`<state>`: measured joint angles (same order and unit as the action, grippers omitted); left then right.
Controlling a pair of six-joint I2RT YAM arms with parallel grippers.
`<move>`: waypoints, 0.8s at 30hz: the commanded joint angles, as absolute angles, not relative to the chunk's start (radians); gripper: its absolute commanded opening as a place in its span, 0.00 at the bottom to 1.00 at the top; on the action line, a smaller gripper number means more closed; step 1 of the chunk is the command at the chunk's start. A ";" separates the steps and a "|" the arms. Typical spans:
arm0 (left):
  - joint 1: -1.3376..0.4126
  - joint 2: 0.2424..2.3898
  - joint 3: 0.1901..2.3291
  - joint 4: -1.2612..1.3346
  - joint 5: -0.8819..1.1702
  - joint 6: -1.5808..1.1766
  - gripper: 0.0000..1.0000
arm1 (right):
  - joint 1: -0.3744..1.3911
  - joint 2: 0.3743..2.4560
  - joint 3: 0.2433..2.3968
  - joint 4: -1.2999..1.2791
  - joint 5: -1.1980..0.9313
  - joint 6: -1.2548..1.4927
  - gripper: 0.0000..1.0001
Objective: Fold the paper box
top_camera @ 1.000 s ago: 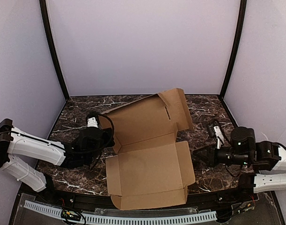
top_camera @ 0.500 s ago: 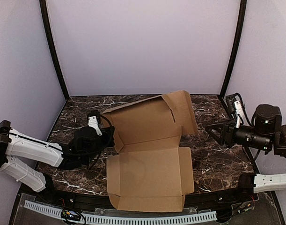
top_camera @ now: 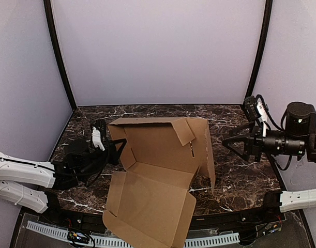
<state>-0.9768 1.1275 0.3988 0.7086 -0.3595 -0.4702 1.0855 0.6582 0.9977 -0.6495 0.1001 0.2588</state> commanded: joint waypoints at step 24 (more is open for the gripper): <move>-0.942 1.076 0.388 0.683 -0.284 -0.466 0.01 | 1.091 0.854 0.978 -0.389 -0.462 0.197 0.59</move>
<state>-0.9497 1.0660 0.3851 0.6895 -0.2798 -0.4484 1.0859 0.8227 0.9741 -0.4355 -0.4370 0.2028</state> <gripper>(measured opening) 0.014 0.599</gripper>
